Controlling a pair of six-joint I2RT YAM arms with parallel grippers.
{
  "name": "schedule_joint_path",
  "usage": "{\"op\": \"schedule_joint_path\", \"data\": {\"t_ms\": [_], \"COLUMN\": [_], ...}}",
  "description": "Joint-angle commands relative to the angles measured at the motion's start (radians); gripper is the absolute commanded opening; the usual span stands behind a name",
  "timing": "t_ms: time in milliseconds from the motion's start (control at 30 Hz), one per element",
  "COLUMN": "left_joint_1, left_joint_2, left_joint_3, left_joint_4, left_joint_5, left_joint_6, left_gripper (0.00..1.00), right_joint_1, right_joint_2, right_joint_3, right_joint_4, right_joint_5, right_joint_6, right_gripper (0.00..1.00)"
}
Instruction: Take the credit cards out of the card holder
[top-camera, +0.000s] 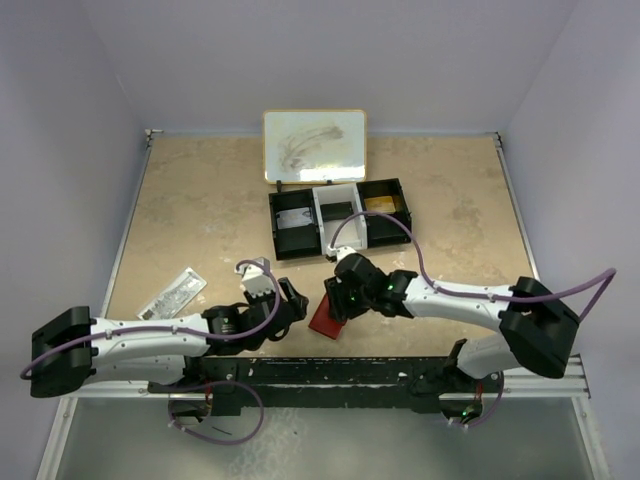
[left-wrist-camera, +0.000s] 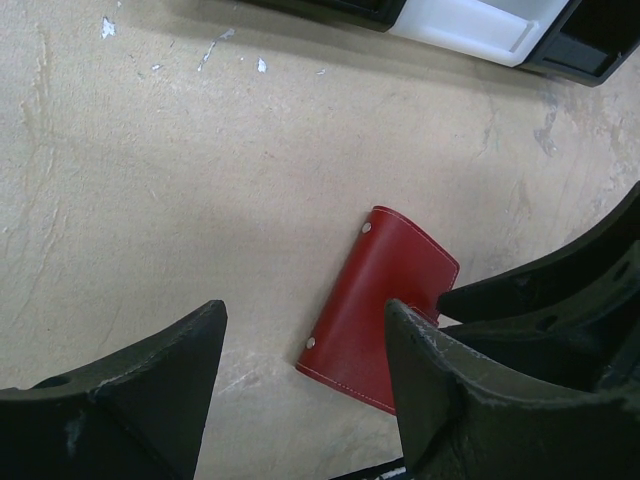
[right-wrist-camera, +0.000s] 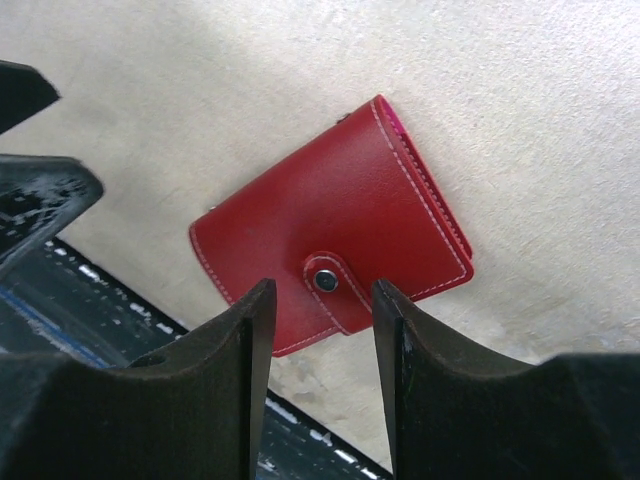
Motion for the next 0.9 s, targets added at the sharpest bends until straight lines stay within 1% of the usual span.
{"op": "schedule_joint_path", "data": {"t_ms": [0,133,267,333,500,567,633,667,700,733,800,867], "left_joint_1": [0.002,0.001,0.001,0.001,0.001,0.001,0.001,0.002,0.001,0.002,0.001,0.001], "left_joint_2": [0.013,0.042,0.058,0.058,0.031,0.027,0.034,0.044,0.051,0.062,0.087,0.118], "left_joint_3": [-0.005,-0.003,-0.002,-0.002,-0.035,-0.045,-0.042,-0.040,-0.039,-0.036,-0.022,-0.006], "left_joint_4": [0.053,0.064,0.081,0.080,0.092,0.103,0.108,0.118,0.136,0.149,0.157,0.149], "left_joint_5": [0.009,0.023,0.031,0.021,0.001,0.007,0.014,0.024,0.035,0.048,0.065,0.074], "left_joint_6": [0.012,0.015,0.017,0.011,-0.026,-0.026,-0.020,-0.009,0.005,0.018,0.035,0.049], "left_gripper": [0.62,0.62,0.62,0.62,0.62,0.62,0.62,0.62,0.61,0.61,0.61,0.61], "right_joint_1": [0.009,0.018,0.057,0.072,0.093,0.096,0.096,0.096,0.096,0.096,0.097,0.096], "right_joint_2": [0.039,0.090,0.139,0.156,0.180,0.188,0.187,0.177,0.168,0.155,0.132,0.111], "right_joint_3": [0.039,0.049,0.069,0.074,0.075,0.081,0.081,0.079,0.075,0.070,0.061,0.055], "right_joint_4": [-0.020,-0.035,-0.087,-0.099,-0.098,-0.099,-0.079,-0.064,-0.050,-0.040,-0.014,0.010], "right_joint_5": [0.046,0.046,0.123,0.153,0.195,0.211,0.208,0.204,0.195,0.175,0.136,0.142], "right_joint_6": [-0.046,-0.059,-0.042,-0.019,0.025,0.036,0.042,0.047,0.063,0.076,0.091,0.102], "right_gripper": [0.46,0.46,0.47,0.46,0.36,0.29,0.24,0.18,0.15,0.14,0.14,0.15]}}
